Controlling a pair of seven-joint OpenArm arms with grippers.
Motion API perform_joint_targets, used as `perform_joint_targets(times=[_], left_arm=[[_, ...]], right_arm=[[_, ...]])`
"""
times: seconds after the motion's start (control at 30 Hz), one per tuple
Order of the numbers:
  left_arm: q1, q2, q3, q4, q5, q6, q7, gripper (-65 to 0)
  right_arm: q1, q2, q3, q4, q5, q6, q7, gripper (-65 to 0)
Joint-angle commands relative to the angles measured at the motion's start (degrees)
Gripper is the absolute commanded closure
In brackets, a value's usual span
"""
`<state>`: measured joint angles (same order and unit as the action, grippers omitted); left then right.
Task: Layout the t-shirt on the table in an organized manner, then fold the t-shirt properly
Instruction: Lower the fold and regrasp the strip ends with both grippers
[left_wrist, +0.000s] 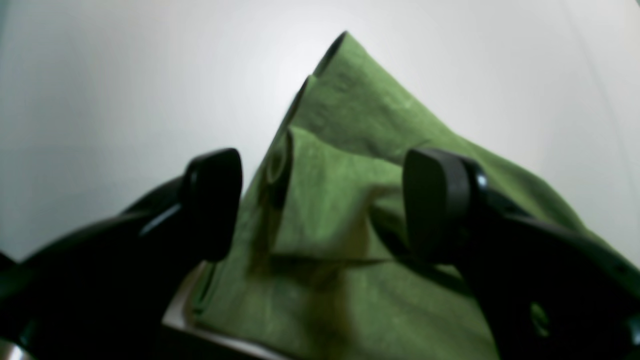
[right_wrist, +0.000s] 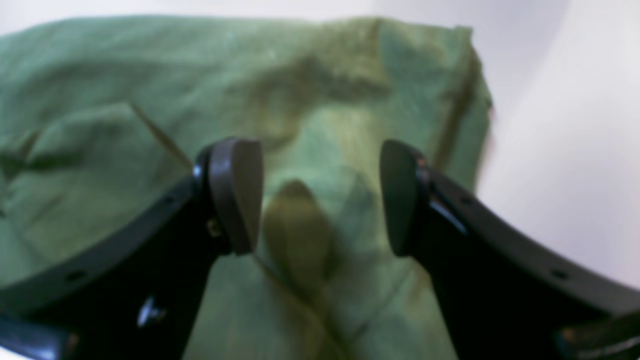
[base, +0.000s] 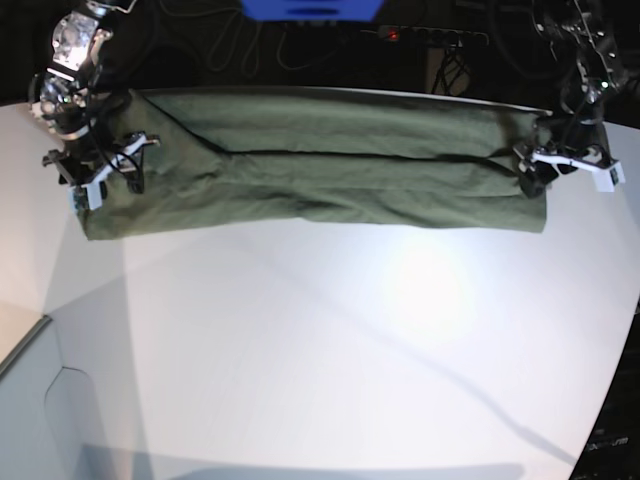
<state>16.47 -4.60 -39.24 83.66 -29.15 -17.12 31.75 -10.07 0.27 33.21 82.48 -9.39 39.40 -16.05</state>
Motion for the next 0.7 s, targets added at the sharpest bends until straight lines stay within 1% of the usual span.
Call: perform_joint_targets(times=[0.0,0.03,0.3,0.47,0.57,0.67], left_arm=[[0.01,-0.54,-0.18,0.69,-0.52,-0.24,-0.93,-48.6],[0.01,-0.54,-0.18,0.25,-0.61,-0.15,-1.02,-48.6],[-0.07,-1.07,-0.18,-4.58,-0.52,-0.15,-1.29,-48.6],[-2.71,-1.07,-0.18,-8.27,-0.44,-0.15,-1.29,-48.6],[-3.77,-2.3,-0.18,-11.53,-0.44,-0.15,-1.29,-48.6],[-4.82,-2.56,-0.18,-14.16,-0.44,-0.15,-1.29,-48.6]], right_arm=[[1.32,1.0,0.24,-0.67,0.46,0.6,0.8,-37.0],[2.37,1.09,0.33,-1.99,0.46,0.6,0.8,-37.0],[7.47,5.84,0.5,-13.95,0.38,0.6,0.89,-37.0],[10.81,8.91,0.59,-21.77,0.38,0.6,1.33,-37.1],[11.52,9.97,0.24,-22.92,0.38,-2.08,1.42,-37.2],[11.6,10.32,0.24,-22.92,0.46,-2.34,1.42,-37.2]])
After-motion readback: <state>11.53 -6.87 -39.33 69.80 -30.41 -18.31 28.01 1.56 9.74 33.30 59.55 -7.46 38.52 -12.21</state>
